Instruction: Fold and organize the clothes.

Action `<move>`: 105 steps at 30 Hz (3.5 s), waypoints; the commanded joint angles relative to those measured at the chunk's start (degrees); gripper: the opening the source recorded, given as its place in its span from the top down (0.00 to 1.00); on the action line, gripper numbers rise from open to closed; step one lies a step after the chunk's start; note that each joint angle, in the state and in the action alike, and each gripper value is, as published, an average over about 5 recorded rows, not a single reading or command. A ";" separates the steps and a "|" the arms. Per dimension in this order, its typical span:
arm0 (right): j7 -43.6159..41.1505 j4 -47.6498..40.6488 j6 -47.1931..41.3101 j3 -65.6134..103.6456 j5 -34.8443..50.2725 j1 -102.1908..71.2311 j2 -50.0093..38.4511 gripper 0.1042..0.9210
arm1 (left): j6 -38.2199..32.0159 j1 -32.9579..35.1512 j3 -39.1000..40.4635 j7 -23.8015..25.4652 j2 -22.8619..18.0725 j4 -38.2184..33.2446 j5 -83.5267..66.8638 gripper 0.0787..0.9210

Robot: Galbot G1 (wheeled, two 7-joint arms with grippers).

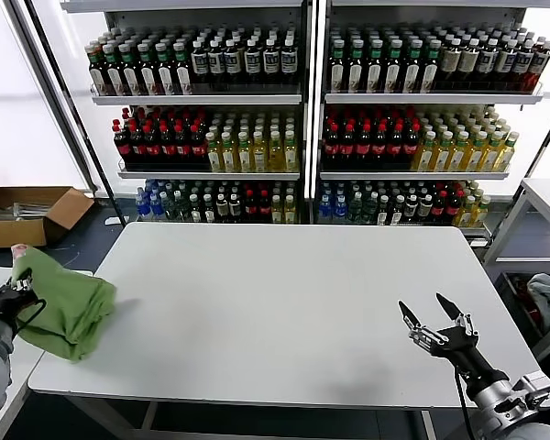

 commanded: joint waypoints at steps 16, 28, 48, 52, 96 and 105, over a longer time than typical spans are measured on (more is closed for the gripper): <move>2.73 9.12 -1.98 1.35 -4.85 -5.49 2.08 0.12 | 3.76 -17.58 51.47 -19.22 -30.98 -1.02 8.90 0.92; 8.23 8.93 -5.70 -3.72 -6.19 -4.33 -0.94 0.12 | 1.48 -20.05 55.82 -14.88 -34.15 1.39 5.48 0.92; 20.26 -7.75 -18.35 -34.95 3.55 21.61 -5.91 0.12 | -13.59 -14.95 34.94 15.31 -20.79 -1.87 -2.70 0.43; 21.54 -11.69 -20.82 -42.89 3.79 25.41 -5.35 0.12 | -13.64 -11.18 29.06 14.54 -17.89 -5.15 -2.11 0.30; 13.03 -12.96 -8.53 -27.31 0.46 20.24 -23.42 0.82 | -9.04 -3.73 19.74 20.01 -22.47 -9.85 2.93 0.12; 10.26 -5.62 -0.59 -8.79 1.25 6.75 -16.86 0.48 | -9.91 -0.88 17.73 21.65 -21.07 -11.02 6.75 0.12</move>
